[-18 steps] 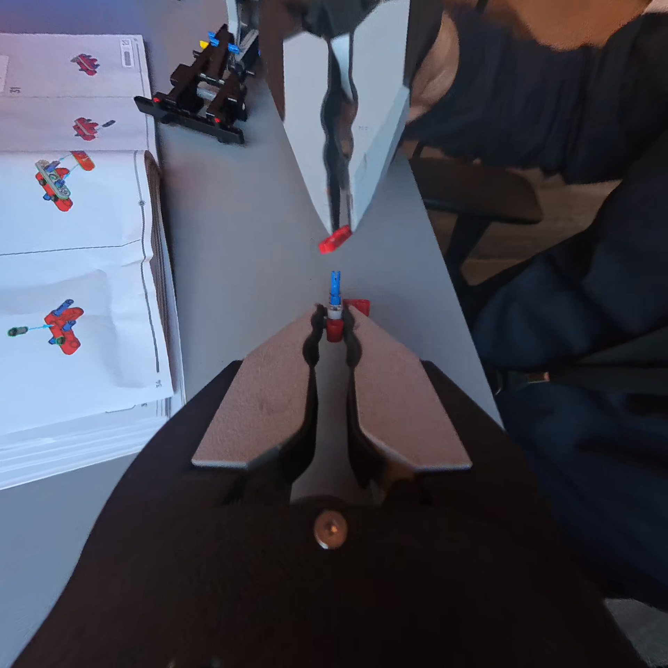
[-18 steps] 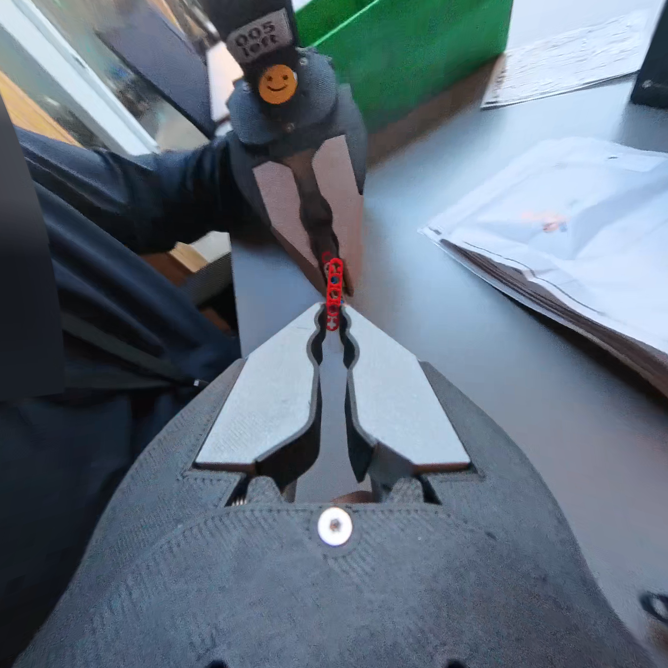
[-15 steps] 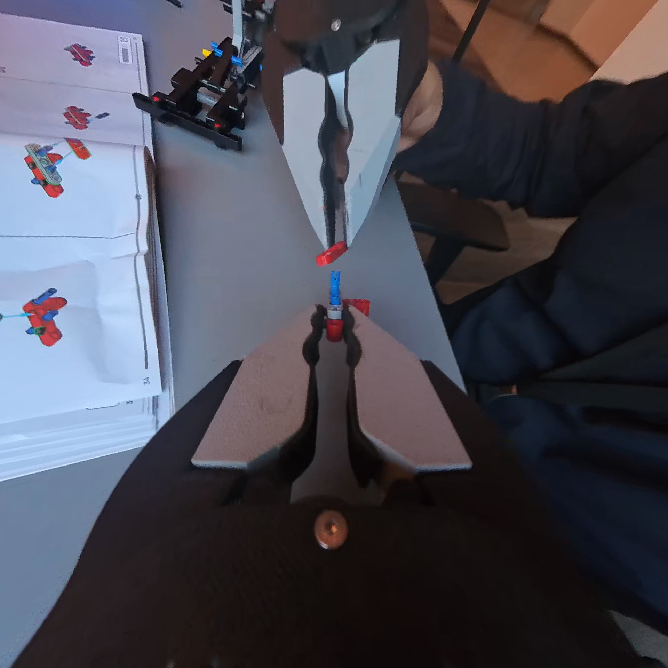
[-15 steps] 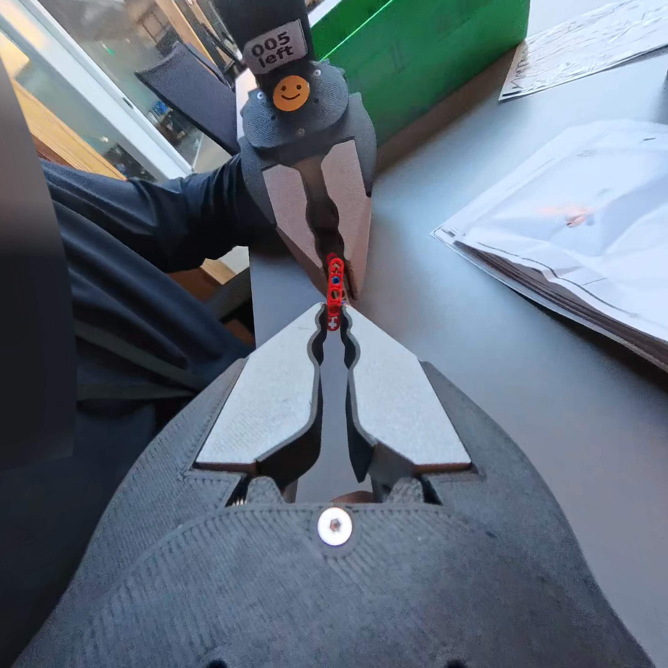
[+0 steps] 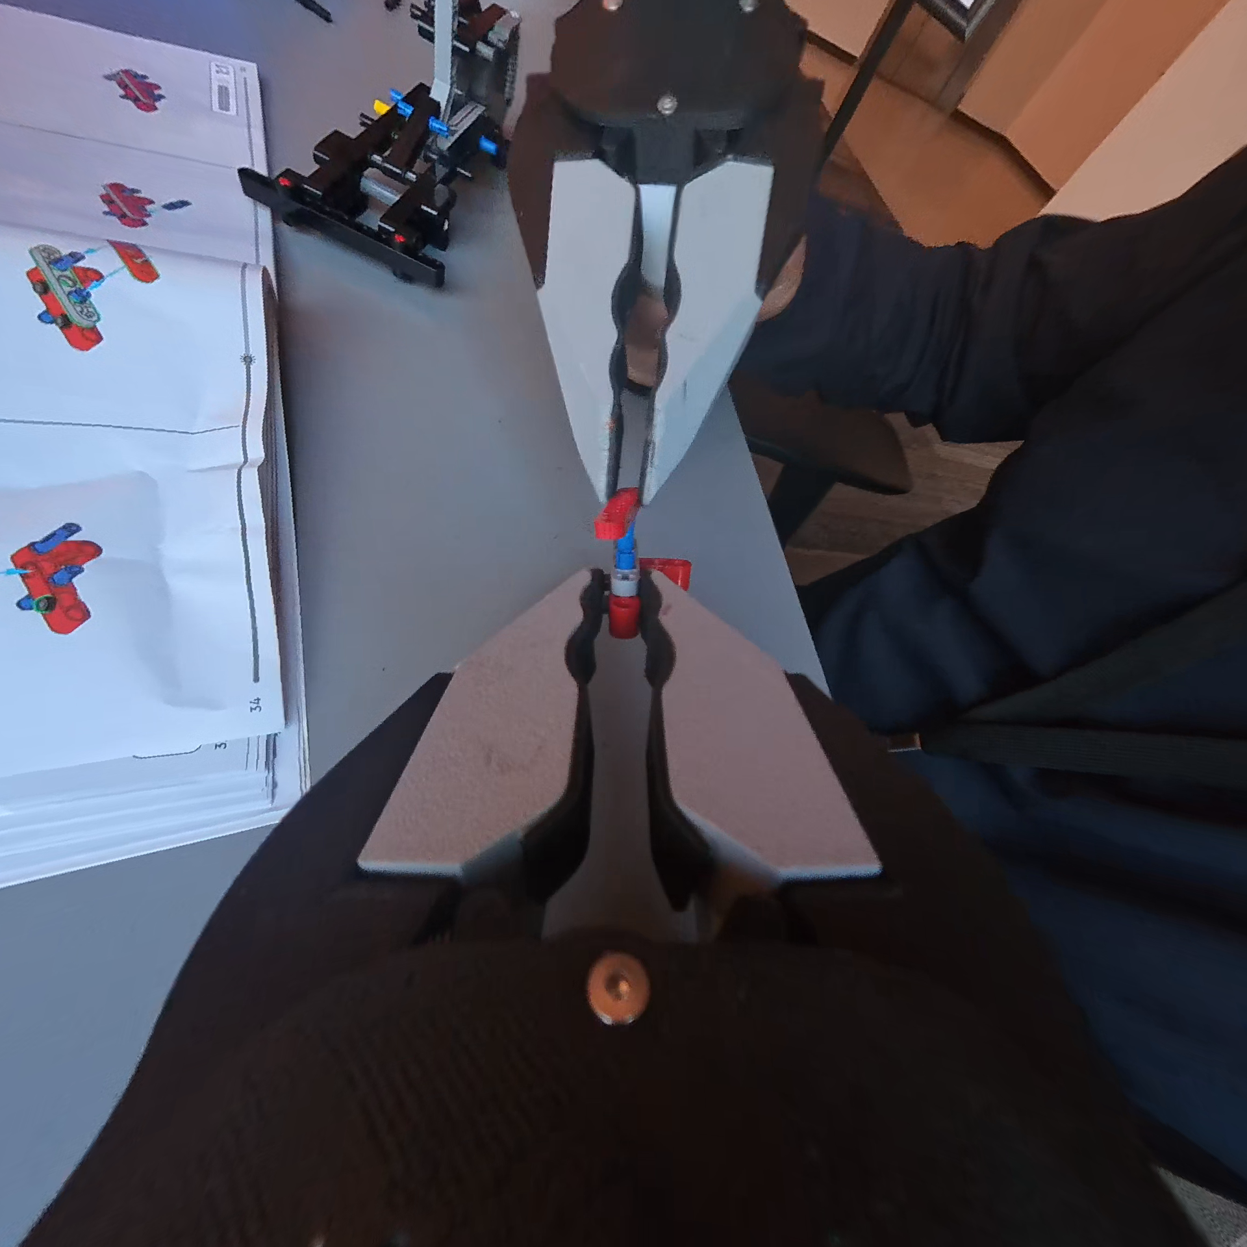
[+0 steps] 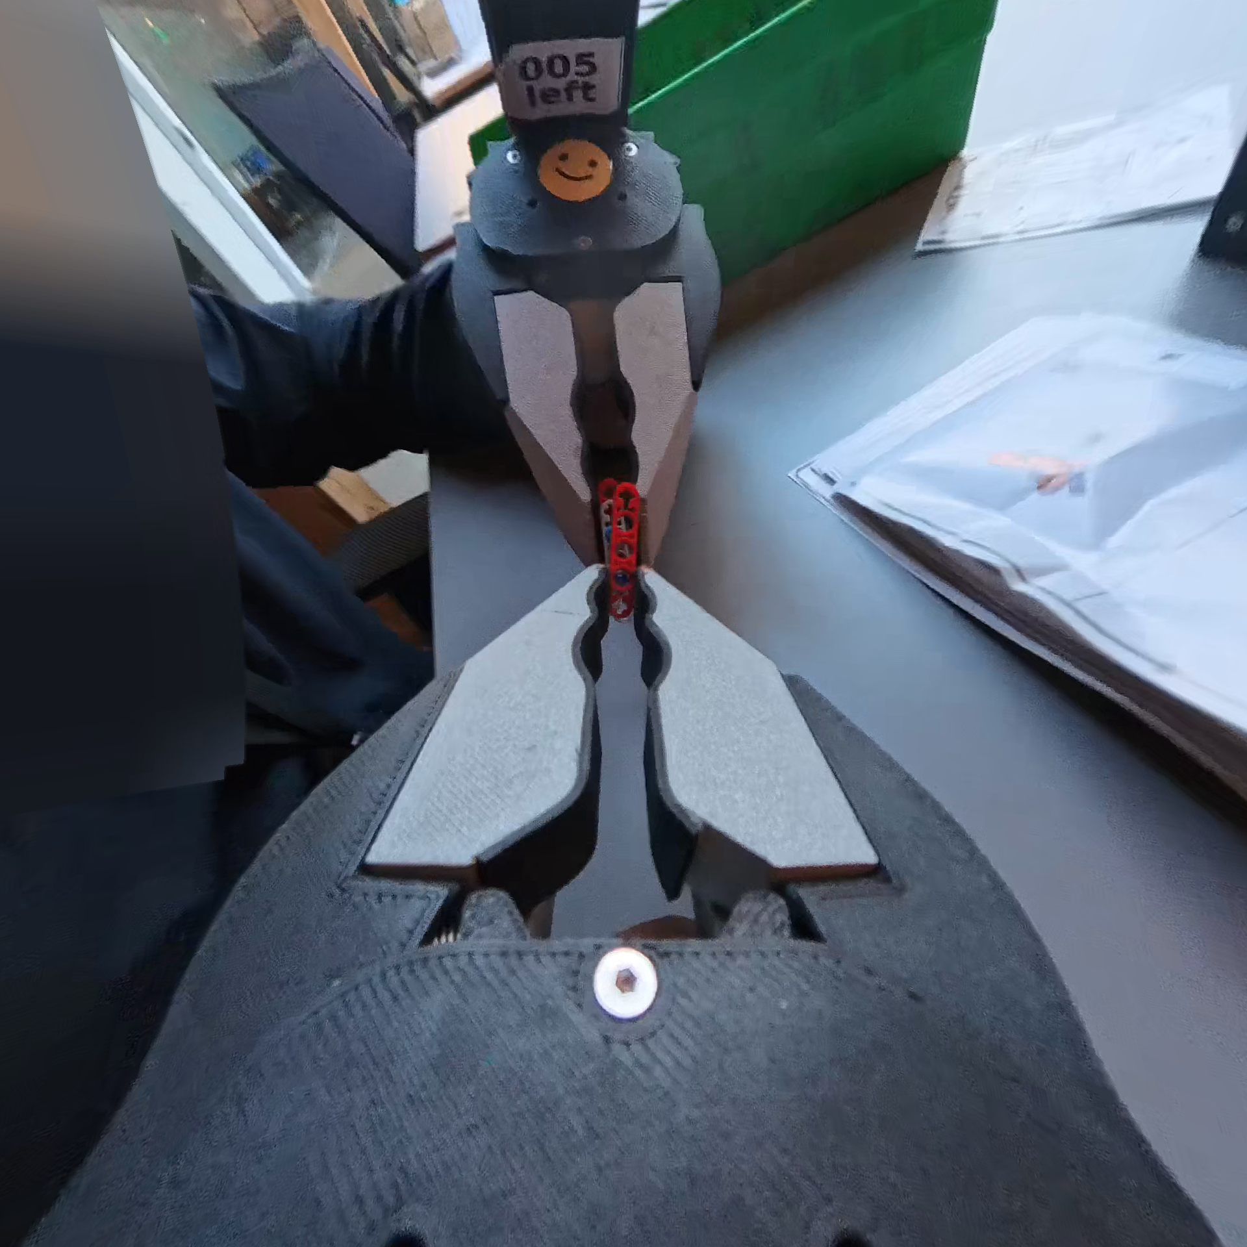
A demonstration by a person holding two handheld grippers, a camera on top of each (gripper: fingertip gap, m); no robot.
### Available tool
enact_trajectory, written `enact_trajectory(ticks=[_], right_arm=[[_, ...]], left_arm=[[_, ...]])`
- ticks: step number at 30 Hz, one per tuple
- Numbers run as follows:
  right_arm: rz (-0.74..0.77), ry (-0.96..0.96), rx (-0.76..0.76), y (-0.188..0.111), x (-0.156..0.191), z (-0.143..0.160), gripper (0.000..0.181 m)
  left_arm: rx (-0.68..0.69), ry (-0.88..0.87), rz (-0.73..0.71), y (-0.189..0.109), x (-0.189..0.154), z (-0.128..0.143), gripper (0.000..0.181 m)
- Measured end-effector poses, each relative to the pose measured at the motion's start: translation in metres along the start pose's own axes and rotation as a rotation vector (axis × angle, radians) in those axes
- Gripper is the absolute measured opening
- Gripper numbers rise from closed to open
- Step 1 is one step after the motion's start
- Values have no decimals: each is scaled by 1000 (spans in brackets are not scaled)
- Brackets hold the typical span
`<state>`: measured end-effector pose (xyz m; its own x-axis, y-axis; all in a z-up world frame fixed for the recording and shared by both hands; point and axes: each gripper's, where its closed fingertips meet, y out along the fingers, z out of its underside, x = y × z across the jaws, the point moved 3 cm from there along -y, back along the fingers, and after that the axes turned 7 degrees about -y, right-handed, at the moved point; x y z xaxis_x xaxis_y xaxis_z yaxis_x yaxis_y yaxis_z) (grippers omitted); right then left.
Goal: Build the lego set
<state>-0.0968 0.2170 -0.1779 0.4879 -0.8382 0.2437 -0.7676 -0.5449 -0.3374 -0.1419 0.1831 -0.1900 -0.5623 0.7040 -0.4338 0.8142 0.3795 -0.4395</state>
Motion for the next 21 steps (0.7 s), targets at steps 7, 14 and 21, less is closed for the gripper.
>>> enact_trajectory(ticks=[7,14,21], right_arm=[[125,-221,14,-4,12,0,4],[147,-328,32,-4,18,6,3],[179,-512,90,-3,23,10,4]], left_arm=[[-8,227,-80,3,-8,-1,7],[-18,370,-187,5,-13,2,6],[-3,433,-199,7,-16,4,6]])
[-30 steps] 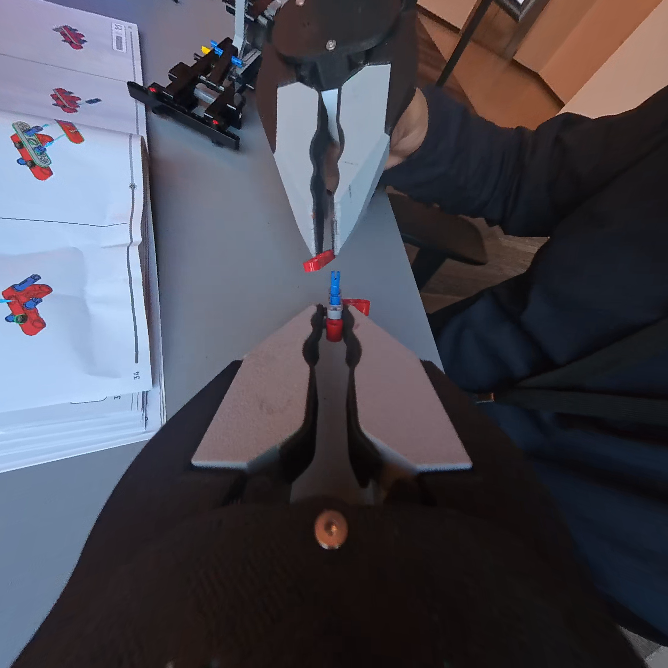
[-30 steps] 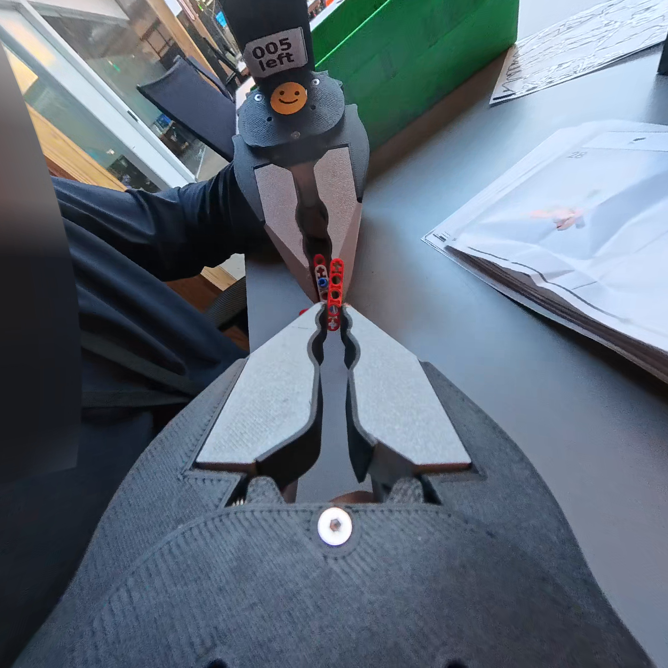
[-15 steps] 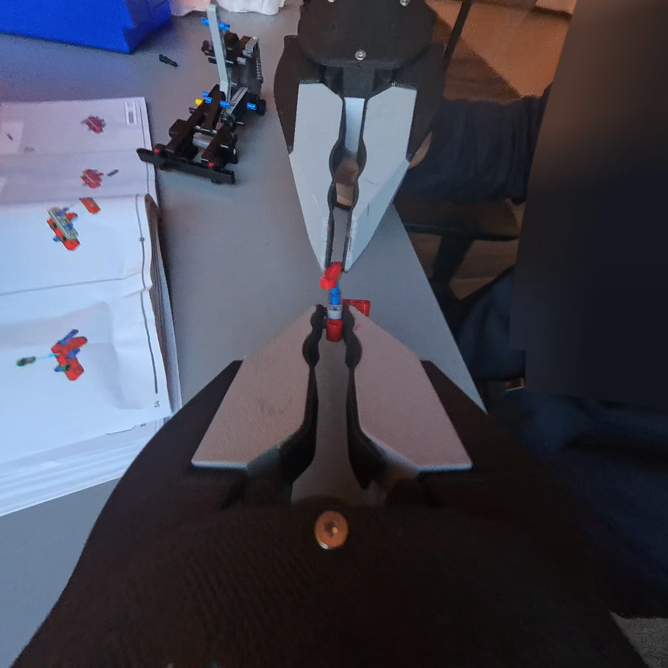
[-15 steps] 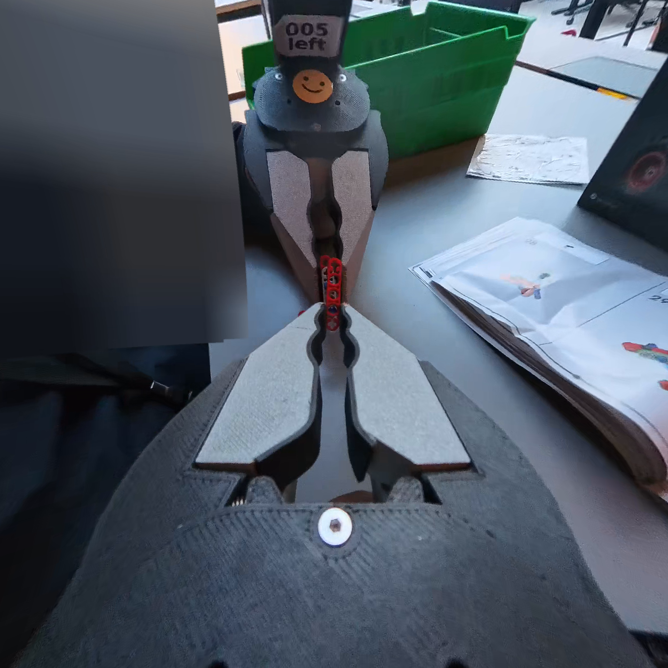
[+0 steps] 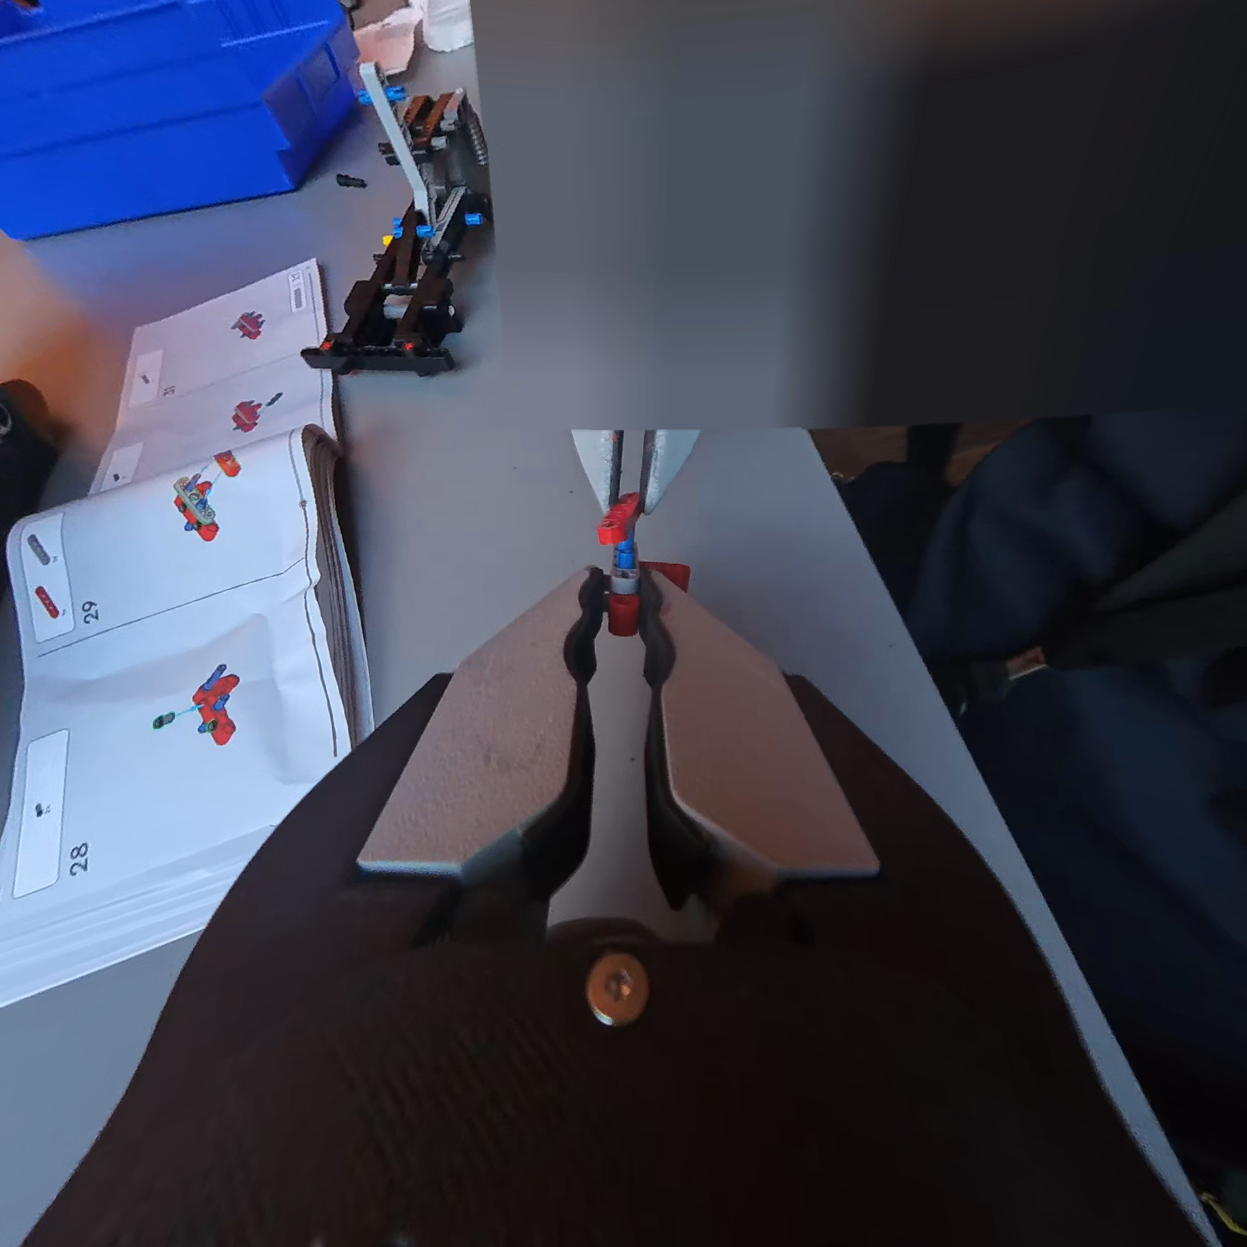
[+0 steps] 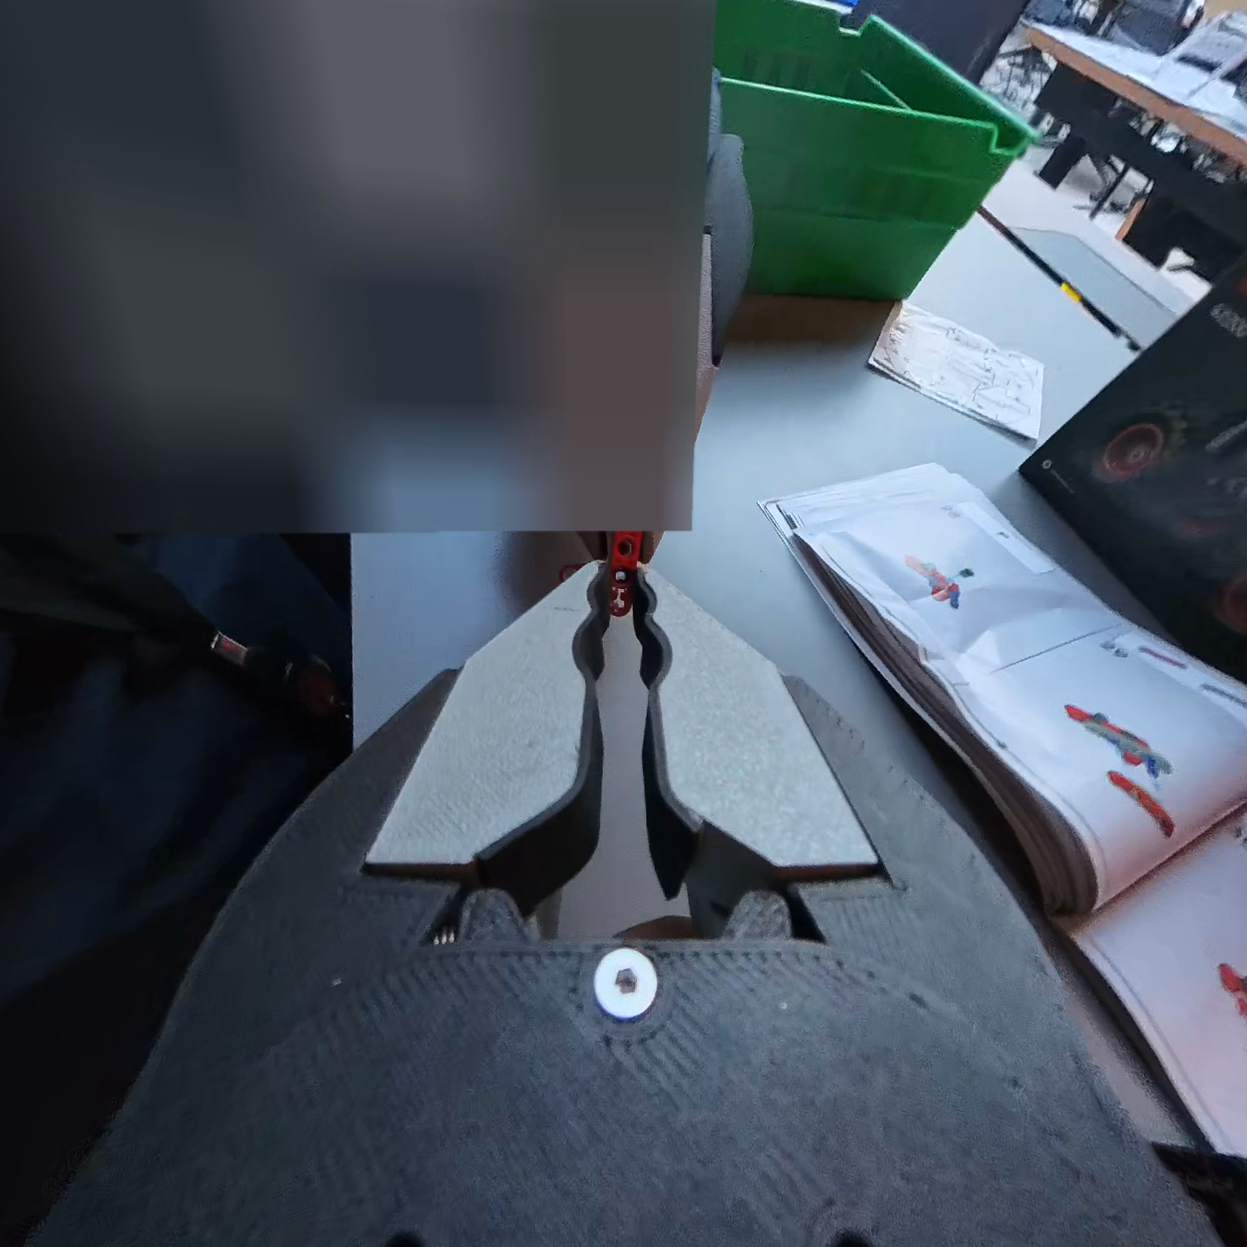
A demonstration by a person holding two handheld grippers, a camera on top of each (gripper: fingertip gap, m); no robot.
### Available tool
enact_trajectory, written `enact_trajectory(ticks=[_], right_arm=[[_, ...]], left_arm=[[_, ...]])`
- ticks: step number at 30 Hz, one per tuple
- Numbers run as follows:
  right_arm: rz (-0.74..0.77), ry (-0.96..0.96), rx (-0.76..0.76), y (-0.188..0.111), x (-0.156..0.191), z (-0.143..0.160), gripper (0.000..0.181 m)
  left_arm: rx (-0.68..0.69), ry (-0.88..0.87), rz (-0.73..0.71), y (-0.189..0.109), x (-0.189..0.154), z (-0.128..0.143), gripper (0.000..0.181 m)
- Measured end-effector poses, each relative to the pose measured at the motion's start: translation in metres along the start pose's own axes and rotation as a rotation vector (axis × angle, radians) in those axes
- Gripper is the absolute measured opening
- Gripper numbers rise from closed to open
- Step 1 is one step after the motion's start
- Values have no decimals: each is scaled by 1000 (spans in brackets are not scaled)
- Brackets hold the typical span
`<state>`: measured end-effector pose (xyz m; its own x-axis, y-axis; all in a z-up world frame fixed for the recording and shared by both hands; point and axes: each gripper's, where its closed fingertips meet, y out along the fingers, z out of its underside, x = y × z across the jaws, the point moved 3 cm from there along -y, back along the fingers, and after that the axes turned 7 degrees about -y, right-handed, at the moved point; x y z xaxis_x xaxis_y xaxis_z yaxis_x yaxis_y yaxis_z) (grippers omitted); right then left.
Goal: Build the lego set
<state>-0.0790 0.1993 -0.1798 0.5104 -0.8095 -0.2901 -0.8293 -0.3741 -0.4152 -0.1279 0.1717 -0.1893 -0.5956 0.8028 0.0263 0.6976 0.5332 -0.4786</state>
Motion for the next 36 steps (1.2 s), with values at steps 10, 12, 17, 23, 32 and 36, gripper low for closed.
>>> enact_trajectory(ticks=[10,12,17,23,32,36], right_arm=[[16,-207,-24,1,4,-9,4],[28,-242,-43,0,6,-12,3],[31,-236,-137,-4,7,-25,4],[1,-160,-195,-8,6,-28,3],[11,-251,8,9,6,-3,4],[27,-375,128,33,17,7,0]], left_arm=[[-51,-7,43,-8,-4,-4,6],[-74,-2,53,-10,-6,-6,6],[-171,-26,104,-17,-9,-15,6],[-194,-33,103,-18,-10,-18,6],[-188,-4,64,-12,-10,-20,6],[-93,71,-63,-7,3,-10,6]])
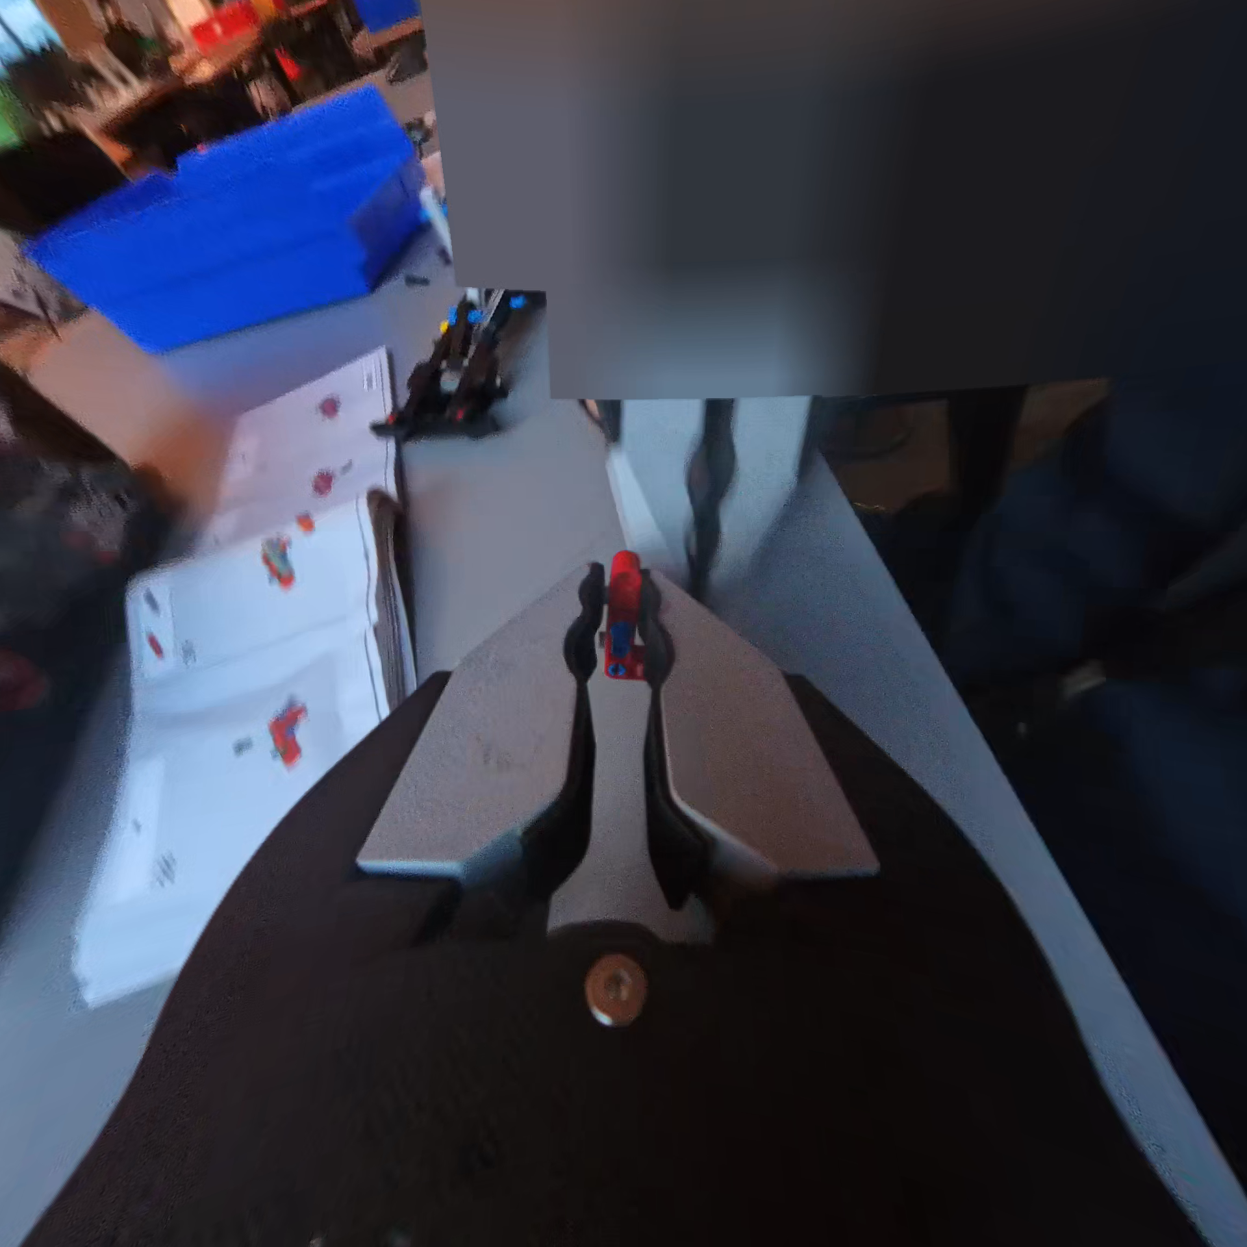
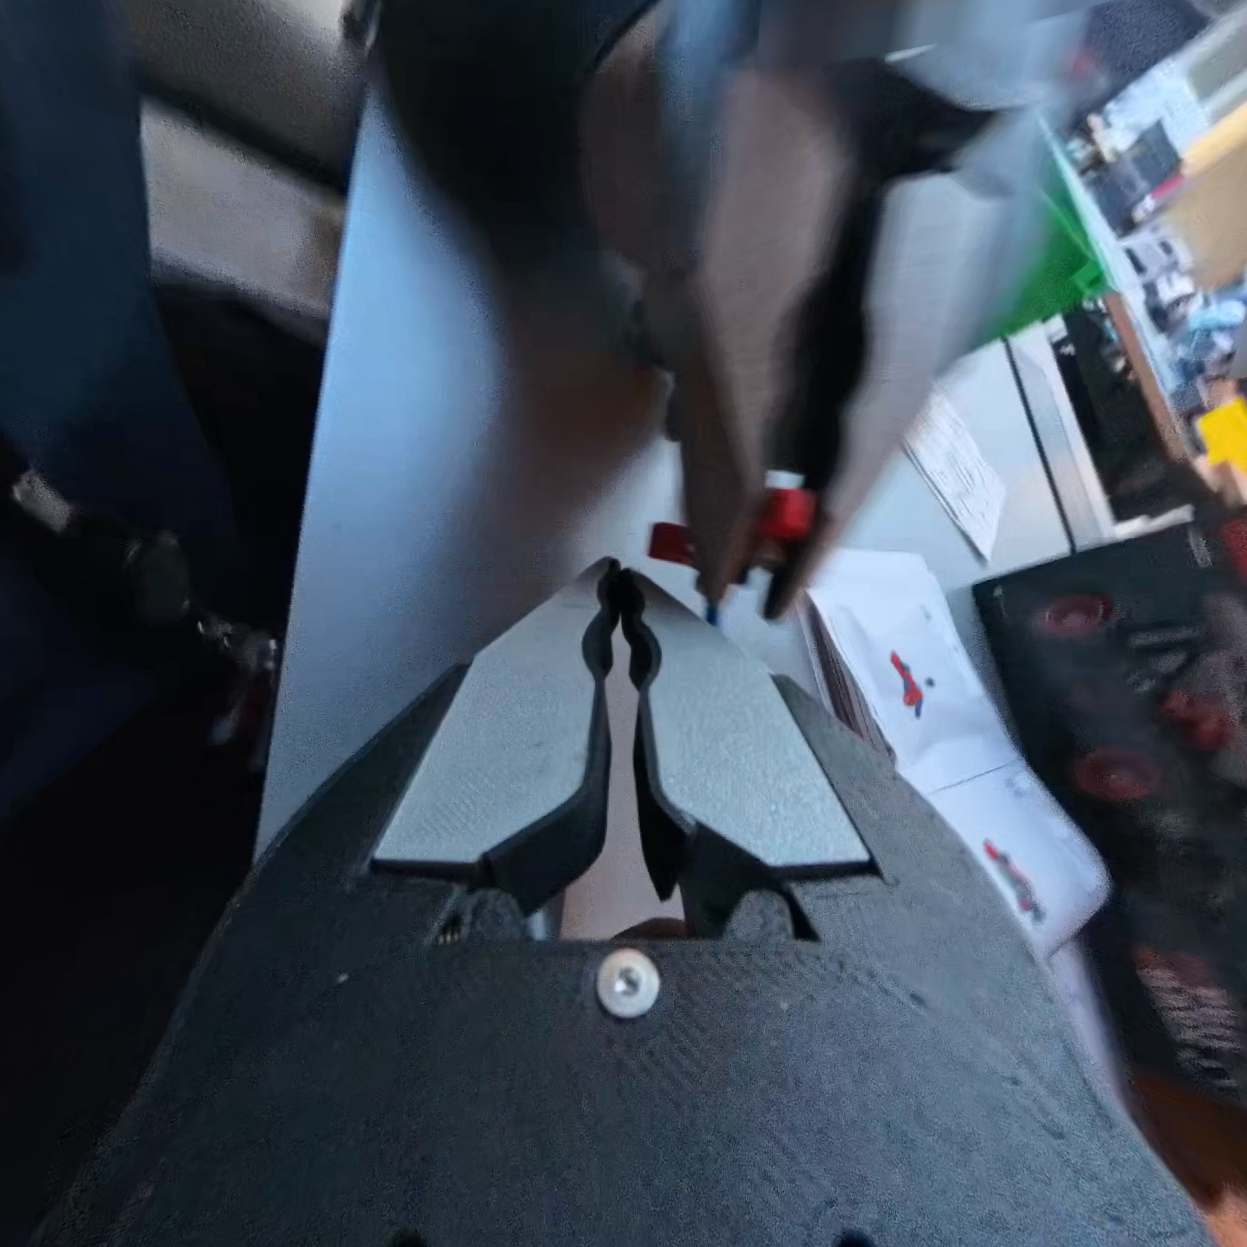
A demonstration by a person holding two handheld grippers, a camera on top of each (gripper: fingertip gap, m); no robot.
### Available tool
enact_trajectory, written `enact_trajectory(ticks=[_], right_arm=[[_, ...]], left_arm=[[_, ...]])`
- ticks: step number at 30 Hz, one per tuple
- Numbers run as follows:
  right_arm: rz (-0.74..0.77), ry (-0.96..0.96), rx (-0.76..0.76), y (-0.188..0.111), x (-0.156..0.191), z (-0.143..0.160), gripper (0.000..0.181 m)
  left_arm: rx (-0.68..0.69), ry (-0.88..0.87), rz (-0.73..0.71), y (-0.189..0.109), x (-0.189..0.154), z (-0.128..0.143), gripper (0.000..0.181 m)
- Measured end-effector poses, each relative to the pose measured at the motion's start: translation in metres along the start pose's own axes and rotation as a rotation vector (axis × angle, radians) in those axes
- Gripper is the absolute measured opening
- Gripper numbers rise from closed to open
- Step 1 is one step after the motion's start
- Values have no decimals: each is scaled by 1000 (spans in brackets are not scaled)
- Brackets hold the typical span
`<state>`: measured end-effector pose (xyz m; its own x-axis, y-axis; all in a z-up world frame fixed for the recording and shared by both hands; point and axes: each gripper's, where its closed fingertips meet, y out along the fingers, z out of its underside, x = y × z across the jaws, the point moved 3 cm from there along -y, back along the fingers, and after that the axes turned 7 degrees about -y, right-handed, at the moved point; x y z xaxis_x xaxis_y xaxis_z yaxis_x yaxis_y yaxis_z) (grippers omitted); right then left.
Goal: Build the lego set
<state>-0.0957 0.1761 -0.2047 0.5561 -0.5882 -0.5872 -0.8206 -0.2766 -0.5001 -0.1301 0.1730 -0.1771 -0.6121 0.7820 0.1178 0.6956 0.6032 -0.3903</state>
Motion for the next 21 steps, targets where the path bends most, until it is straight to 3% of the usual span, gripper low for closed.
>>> enact_trajectory(ticks=[2,3,5,6,8,12,15,19,21], right_arm=[[-9,184,-31,-14,-19,13,0],[47,192,-30,-19,-28,19,0],[96,205,-2,-20,-37,27,0],[95,236,41,-17,-39,35,0],[71,305,91,-14,-40,45,0],[72,353,47,-18,-43,43,0],[45,405,60,-19,-41,48,17],[96,416,27,-24,-46,46,19],[154,415,13,-29,-51,47,19]], left_arm=[[-51,-148,-13,-22,21,5,6],[-83,-158,-47,-29,30,4,6],[-148,-194,48,-32,26,-7,6],[-107,-215,60,-28,27,-1,6],[-65,-187,66,-21,23,3,6],[-44,-167,36,-16,23,4,6],[-37,-198,8,-16,29,5,6],[-88,-208,16,-21,26,-2,6],[-156,-162,72,-35,1,-17,6]])
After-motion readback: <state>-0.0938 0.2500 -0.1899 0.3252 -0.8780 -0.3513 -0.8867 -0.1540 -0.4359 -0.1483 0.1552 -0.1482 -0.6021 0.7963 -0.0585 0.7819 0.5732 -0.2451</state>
